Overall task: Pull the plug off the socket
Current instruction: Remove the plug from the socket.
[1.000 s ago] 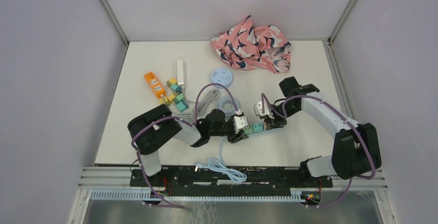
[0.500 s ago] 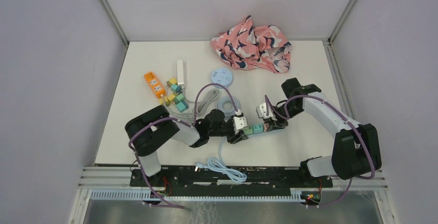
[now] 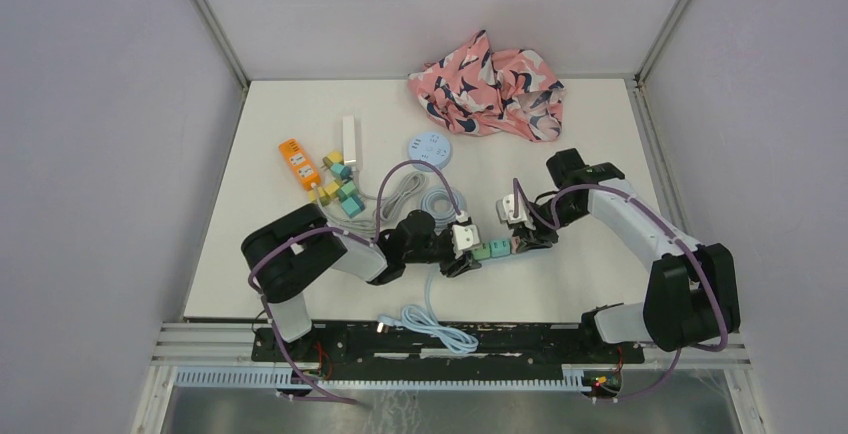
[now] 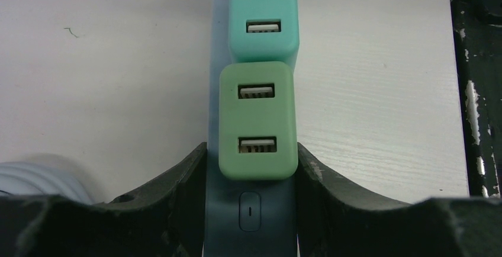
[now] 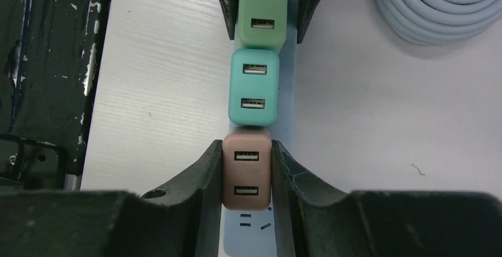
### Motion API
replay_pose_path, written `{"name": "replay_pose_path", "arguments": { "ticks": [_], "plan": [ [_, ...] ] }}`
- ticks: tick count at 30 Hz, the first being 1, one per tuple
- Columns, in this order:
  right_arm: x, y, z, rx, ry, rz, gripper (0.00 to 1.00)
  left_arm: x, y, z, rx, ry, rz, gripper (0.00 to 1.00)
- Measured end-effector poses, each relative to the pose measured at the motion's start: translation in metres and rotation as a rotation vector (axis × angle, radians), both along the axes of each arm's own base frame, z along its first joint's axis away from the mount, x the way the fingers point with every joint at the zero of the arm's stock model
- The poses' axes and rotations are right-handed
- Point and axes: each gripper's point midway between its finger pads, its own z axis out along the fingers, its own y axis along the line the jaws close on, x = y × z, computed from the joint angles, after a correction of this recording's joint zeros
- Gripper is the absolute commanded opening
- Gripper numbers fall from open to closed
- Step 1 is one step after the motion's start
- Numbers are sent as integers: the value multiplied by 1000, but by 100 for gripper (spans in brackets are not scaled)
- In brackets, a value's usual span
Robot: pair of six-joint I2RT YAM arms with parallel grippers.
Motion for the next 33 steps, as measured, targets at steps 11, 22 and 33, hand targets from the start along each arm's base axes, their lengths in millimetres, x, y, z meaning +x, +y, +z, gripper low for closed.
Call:
{"name": "replay_pose_path", "arguments": {
  "ticks": [11, 22, 33],
  "plan": [
    [1, 17, 2, 22, 15, -19, 0, -4, 4, -8, 28, 28, -10, 3],
    [-12, 7, -2, 13, 12, 96, 0, -7, 2, -5, 16, 41, -39, 3],
    [3, 14, -8, -63, 45, -53, 0, -5, 9, -12, 49, 105, -35, 3]
  ]
}}
